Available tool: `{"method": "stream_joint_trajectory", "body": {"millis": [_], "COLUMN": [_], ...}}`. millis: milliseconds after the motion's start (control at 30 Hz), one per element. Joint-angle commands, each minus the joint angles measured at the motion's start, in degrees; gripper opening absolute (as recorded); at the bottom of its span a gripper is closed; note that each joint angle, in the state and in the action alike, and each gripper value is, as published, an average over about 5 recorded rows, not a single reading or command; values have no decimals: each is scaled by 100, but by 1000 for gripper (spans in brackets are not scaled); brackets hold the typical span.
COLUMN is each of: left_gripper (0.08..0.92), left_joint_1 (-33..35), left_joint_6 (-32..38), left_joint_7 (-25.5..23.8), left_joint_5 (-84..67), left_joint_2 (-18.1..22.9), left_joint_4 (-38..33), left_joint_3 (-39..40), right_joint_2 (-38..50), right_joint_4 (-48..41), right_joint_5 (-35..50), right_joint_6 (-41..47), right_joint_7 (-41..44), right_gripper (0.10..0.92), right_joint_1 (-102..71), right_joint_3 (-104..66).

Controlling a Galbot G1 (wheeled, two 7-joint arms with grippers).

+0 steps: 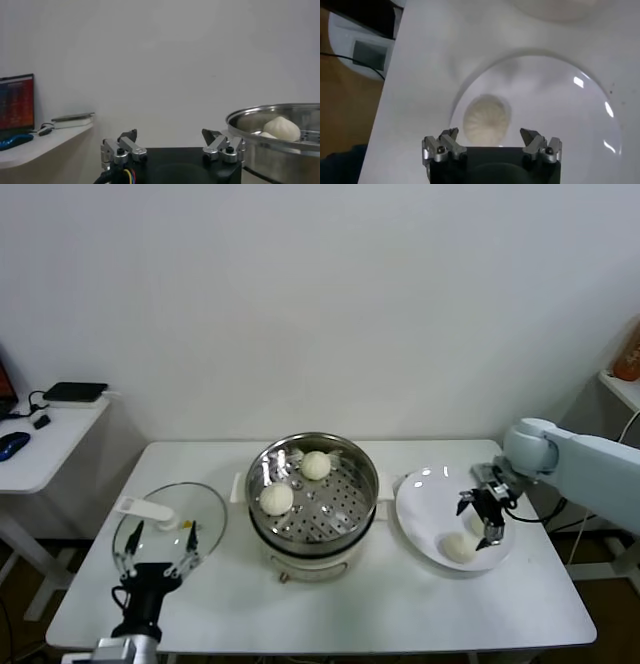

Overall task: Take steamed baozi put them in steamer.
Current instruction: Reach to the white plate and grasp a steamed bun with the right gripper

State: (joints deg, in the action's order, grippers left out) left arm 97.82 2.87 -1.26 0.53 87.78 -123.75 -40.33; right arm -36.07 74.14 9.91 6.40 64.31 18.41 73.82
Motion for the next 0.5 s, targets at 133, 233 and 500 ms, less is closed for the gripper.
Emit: {"method": "stream_joint_trajectory", "body": {"millis": [133,233,500], "left_gripper": [823,823,823], "left_joint_1": [12,21,-3], "left_joint_6": [-1,15,14], "left_joint_7": [7,6,8], "left_joint_5": [-3,-2,-7], "left_joint_2": [4,12,3], "left_joint_4": [19,47,67], "left_joint_3": [-21,-14,-35], "right_joint_2": [-158,-217,-374], "right_joint_4": [-258,-330,-577], "right_joint_5": [-215,-230,-322], "right_joint_6": [-7,-20,-72], "right_joint_7": [-31,-56,-85], "right_gripper": [823,823,823], "right_joint_1": [-537,-573,-688], "right_joint_3": [-256,-280,-429]}}
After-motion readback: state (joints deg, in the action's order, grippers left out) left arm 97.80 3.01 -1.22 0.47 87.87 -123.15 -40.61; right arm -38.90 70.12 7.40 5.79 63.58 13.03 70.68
